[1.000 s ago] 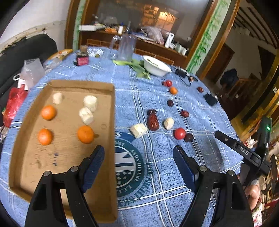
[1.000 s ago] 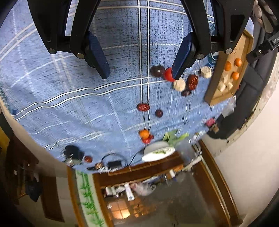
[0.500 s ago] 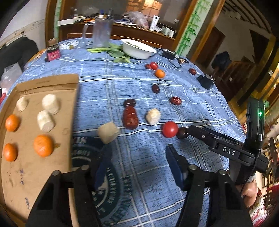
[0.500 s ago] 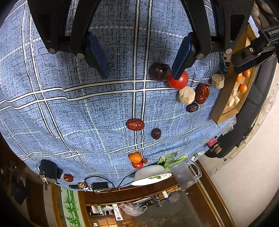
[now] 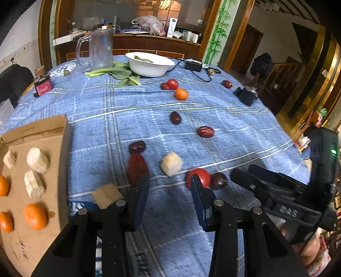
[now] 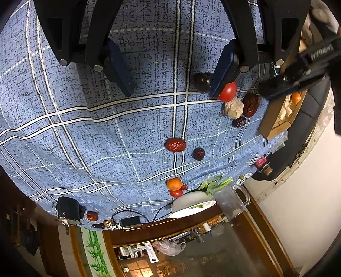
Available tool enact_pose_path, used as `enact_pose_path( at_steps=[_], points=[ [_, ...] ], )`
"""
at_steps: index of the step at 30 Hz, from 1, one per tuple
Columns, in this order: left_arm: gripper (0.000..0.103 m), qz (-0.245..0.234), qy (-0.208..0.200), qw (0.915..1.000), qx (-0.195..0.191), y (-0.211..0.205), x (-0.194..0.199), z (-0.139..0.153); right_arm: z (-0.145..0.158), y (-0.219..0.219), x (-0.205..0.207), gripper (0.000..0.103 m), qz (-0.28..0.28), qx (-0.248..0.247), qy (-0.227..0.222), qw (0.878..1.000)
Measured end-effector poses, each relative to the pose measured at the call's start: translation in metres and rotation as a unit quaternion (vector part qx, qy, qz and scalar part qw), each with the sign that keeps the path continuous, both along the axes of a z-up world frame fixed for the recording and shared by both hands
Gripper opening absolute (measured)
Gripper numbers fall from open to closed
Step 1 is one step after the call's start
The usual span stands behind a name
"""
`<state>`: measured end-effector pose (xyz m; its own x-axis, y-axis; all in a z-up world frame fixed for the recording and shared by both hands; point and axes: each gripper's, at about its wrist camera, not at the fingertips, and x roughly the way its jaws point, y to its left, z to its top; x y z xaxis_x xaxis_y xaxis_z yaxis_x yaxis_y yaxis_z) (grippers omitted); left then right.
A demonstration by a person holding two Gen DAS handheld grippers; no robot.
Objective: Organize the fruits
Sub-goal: 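Move both open grippers toward the dates lying on the tablecloth, then grasp a large red date with the left gripper while the right grasps a dark round date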
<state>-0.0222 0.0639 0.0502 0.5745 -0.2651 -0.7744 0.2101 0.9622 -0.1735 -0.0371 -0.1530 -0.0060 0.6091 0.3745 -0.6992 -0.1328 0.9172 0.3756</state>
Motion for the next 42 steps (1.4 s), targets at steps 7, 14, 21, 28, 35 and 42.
enact_pose_path(
  at_steps=[7,14,21,28,35,42],
  points=[
    [0.039,0.02,0.022,0.9991,0.029,0.013,0.022,-0.014,-0.001,0.009,-0.001,0.077,0.017,-0.008,-0.002,1.0],
    [0.036,0.005,0.042,0.9981,0.045,0.011,0.047,-0.028,0.002,0.034,-0.004,0.076,0.072,-0.031,-0.012,0.997],
    [0.025,-0.008,0.017,0.9961,0.087,-0.002,0.04,-0.029,-0.002,0.049,0.002,0.056,0.083,-0.08,-0.011,0.993],
    [0.025,0.0,0.006,0.9986,0.053,0.007,0.028,-0.016,-0.001,0.06,0.0,0.031,0.101,-0.099,-0.023,0.99],
    [0.025,0.033,-0.014,0.9993,-0.006,0.038,-0.005,0.007,-0.001,0.045,-0.005,0.028,0.087,-0.049,-0.007,0.995],
    [0.025,0.098,-0.033,0.9935,-0.048,0.099,-0.047,0.023,0.01,0.04,-0.023,0.028,0.081,-0.02,-0.01,0.996]
  ],
)
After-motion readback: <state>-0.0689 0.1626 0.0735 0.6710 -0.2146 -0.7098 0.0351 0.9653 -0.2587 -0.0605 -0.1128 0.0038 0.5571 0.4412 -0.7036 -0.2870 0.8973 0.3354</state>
